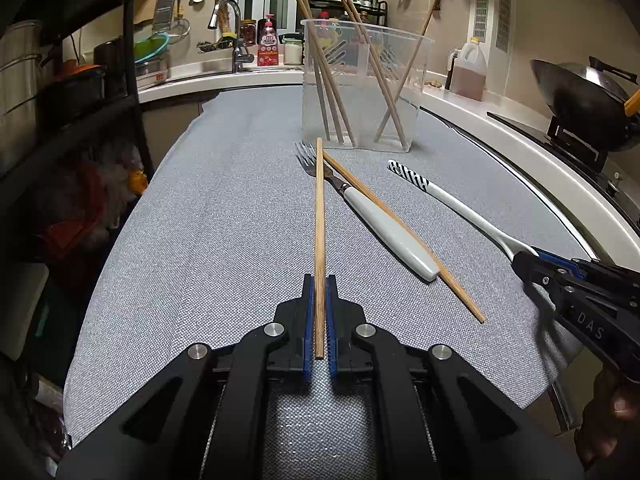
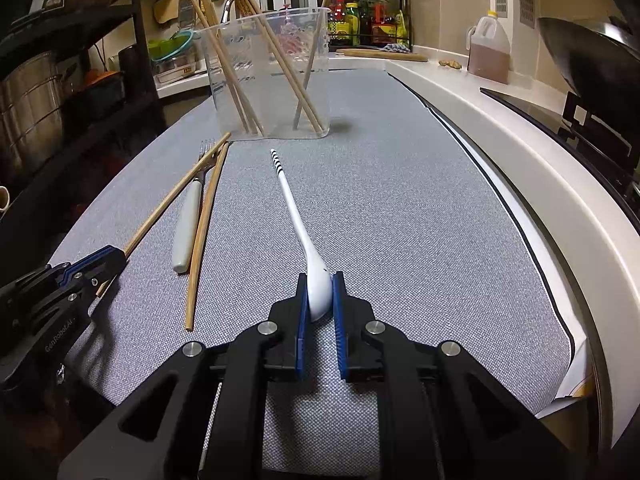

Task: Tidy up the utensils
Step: 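Lift the chopstick and white spoon off the mat with both tools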

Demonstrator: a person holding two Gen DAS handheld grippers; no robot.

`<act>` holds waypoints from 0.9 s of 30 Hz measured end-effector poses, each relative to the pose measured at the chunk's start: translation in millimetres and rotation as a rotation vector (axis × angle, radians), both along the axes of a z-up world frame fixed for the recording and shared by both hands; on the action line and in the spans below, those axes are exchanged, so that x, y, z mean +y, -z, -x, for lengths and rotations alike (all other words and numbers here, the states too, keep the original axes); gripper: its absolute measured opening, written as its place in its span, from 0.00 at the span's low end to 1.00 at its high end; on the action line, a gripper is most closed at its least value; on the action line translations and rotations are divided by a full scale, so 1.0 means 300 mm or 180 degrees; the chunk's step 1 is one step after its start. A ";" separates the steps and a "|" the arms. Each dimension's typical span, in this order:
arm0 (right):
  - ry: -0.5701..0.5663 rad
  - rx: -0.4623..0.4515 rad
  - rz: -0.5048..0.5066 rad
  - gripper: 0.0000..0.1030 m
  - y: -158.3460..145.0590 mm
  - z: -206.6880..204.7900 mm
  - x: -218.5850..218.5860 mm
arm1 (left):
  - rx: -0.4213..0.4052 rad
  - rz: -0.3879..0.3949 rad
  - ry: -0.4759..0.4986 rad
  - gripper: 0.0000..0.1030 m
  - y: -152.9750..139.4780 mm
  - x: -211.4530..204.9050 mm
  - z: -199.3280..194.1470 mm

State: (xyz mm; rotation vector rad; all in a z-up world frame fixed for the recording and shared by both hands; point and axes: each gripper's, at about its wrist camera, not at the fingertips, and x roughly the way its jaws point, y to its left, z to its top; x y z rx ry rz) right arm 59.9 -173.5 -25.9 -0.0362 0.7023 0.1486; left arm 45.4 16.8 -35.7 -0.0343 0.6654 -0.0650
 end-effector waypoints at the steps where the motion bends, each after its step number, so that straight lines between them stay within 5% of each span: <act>1: 0.0000 0.0001 -0.0001 0.12 0.000 0.000 0.000 | 0.0000 -0.0001 0.0001 0.05 0.000 0.000 0.000; 27: 0.0043 -0.0161 -0.0024 0.11 -0.065 0.026 -0.020 | -0.0045 -0.0014 -0.0026 0.05 -0.010 0.008 0.015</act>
